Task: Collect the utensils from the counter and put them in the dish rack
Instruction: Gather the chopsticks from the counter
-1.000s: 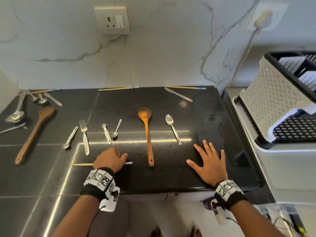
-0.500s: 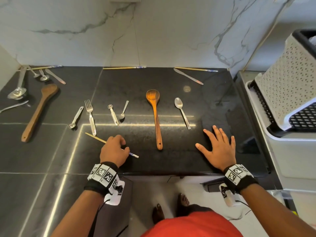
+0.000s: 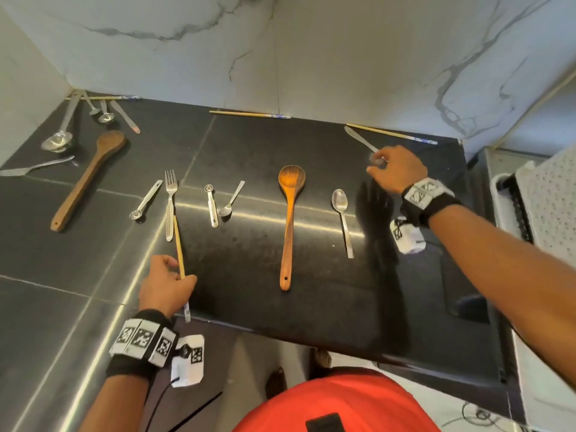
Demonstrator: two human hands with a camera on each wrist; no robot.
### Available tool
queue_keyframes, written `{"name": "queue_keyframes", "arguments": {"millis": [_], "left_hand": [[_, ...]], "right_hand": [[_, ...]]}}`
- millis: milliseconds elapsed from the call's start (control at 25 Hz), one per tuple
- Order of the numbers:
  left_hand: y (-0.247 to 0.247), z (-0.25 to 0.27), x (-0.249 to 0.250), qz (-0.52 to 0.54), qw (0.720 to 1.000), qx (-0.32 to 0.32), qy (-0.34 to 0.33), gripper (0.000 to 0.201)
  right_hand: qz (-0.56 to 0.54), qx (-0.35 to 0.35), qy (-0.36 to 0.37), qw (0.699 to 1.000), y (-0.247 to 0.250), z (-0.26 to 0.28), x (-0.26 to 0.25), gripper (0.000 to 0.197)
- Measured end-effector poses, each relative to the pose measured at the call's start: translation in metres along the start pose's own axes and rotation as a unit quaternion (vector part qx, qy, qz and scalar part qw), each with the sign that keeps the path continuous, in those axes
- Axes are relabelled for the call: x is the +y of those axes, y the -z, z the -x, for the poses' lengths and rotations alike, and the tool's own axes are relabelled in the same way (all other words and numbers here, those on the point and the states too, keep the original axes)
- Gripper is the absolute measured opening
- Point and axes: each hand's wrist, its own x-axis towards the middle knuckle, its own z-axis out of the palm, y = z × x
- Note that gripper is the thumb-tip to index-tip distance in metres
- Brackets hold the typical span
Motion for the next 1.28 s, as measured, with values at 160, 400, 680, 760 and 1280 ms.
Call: {"name": "queue_keyframes", "arguments": {"millis": [160,400,680,760,1280], "left_hand": [[-0.003,0.021,0.012,0.116,0.993,0.012,-0.021,0.038],[-0.034,0.034,0.063,0.214,0.973,-0.045,-0.076,0.071],[-0.064,0.021,0.116,0.302,0.942,-0.113,-0.094,0.039],[-0.068,0.02,0.124,0.333,0.929,-0.136,-0.087,0.025],[-0.032,-0.013,0.105,0.437,0.865,-0.231,-0.086,0.023]], "right_hand": [[0.013,-0.002,-0.007,1.0,0.011,-0.081,0.025,0.051],[0.107,-0.043,0.017,0.993,0.021,-0.135,0.069,0.04],[-0.057,-0.004,0.023,0.998,0.029,-0.097,0.041,0.019],[-0.201,0.018,0.056,0.978,0.028,-0.056,0.004,0.018],[-0.386,-0.093,0.225,0.89,-0.083,0.122,-0.187,0.023]]}}
